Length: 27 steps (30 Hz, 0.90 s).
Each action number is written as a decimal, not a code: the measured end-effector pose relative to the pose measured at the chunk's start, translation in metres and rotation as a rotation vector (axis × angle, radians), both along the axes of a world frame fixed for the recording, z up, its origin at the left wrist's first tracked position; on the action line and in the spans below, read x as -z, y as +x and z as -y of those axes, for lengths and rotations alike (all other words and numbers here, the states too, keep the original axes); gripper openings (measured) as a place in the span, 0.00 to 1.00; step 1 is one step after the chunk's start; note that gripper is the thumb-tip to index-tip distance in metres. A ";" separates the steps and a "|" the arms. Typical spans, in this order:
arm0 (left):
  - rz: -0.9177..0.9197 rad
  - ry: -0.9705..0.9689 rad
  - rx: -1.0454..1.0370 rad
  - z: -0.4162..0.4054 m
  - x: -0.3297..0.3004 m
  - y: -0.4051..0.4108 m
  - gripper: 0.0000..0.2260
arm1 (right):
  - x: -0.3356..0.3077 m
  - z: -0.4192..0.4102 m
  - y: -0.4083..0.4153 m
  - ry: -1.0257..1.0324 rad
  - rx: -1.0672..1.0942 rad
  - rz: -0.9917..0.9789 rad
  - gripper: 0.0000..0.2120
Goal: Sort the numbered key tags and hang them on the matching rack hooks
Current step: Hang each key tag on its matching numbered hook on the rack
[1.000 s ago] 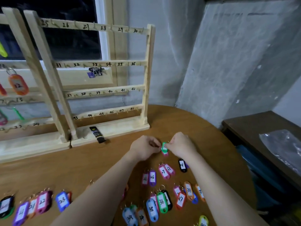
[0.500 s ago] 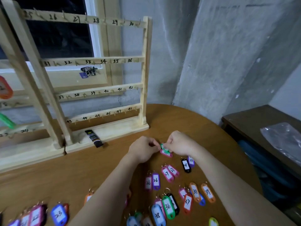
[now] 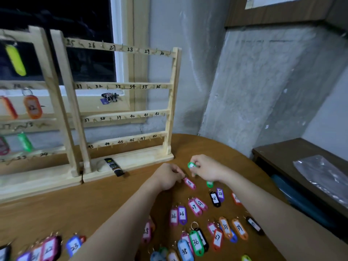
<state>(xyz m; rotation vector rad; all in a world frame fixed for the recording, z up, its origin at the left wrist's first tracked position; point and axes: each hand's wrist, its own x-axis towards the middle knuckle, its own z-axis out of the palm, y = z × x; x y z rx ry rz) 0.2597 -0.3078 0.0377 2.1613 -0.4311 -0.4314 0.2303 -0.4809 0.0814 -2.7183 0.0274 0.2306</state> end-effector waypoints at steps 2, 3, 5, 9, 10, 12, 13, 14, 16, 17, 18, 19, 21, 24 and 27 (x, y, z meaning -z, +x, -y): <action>0.004 -0.039 -0.029 -0.015 -0.008 -0.006 0.07 | -0.012 -0.008 -0.007 0.048 -0.017 0.033 0.06; 0.026 -0.059 -0.047 -0.026 -0.012 -0.010 0.07 | -0.016 -0.014 -0.010 0.056 -0.025 0.048 0.06; 0.118 -0.082 -0.092 -0.058 -0.023 -0.020 0.08 | -0.024 -0.029 -0.016 0.054 -0.040 0.076 0.06; 0.315 -0.080 -0.238 -0.139 -0.050 -0.046 0.09 | -0.034 -0.081 -0.027 0.223 -0.141 0.103 0.12; 0.354 -0.069 -0.269 -0.160 -0.057 -0.053 0.09 | -0.035 -0.097 -0.031 0.253 -0.172 0.115 0.13; 0.416 -0.039 -0.343 -0.199 -0.070 -0.064 0.08 | -0.035 -0.129 -0.034 0.291 -0.218 0.148 0.15; 0.438 -0.031 -0.381 -0.217 -0.076 -0.068 0.08 | -0.036 -0.146 -0.034 0.305 -0.238 0.163 0.16; 0.455 -0.027 -0.410 -0.235 -0.082 -0.071 0.09 | -0.037 -0.163 -0.035 0.330 -0.258 0.174 0.17; 0.484 -0.020 -0.453 -0.265 -0.094 -0.072 0.09 | -0.042 -0.196 -0.035 0.445 -0.280 0.175 0.18; 0.496 -0.008 -0.476 -0.276 -0.100 -0.071 0.09 | -0.047 -0.210 -0.035 0.497 -0.284 0.177 0.18; 0.510 0.000 -0.499 -0.284 -0.107 -0.070 0.09 | -0.052 -0.223 -0.036 0.527 -0.289 0.187 0.18; 0.529 0.004 -0.520 -0.291 -0.112 -0.068 0.09 | -0.056 -0.235 -0.036 0.539 -0.297 0.203 0.18; 0.561 0.011 -0.565 -0.299 -0.120 -0.059 0.08 | -0.065 -0.253 -0.031 0.543 -0.319 0.240 0.18; 0.581 0.028 -0.626 -0.304 -0.124 -0.044 0.09 | -0.077 -0.276 -0.014 0.645 -0.283 0.206 0.19; 0.622 0.017 -0.651 -0.303 -0.124 -0.030 0.10 | -0.087 -0.293 0.002 0.726 -0.258 0.149 0.18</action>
